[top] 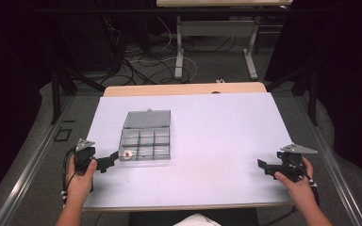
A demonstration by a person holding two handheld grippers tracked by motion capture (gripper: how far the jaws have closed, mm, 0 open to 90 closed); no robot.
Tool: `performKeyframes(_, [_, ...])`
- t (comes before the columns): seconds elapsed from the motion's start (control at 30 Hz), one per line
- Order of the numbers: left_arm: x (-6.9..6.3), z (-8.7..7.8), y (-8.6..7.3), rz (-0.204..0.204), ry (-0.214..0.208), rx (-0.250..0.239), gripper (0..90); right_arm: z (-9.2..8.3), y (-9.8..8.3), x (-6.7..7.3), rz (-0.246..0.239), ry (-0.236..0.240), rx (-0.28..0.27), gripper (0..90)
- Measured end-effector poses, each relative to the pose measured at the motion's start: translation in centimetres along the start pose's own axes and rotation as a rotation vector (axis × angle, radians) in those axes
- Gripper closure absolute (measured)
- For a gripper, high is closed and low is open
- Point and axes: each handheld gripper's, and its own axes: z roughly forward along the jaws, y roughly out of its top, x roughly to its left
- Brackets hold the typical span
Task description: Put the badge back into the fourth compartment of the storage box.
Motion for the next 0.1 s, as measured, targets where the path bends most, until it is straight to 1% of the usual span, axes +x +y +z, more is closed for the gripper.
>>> performKeyframes(0.1, [0.04, 0.01, -0.04, -0.005, 0.004, 0.002, 0.7, -0.03, 0.00, 0.03, 0.008, 0.000, 0.001, 8.7])
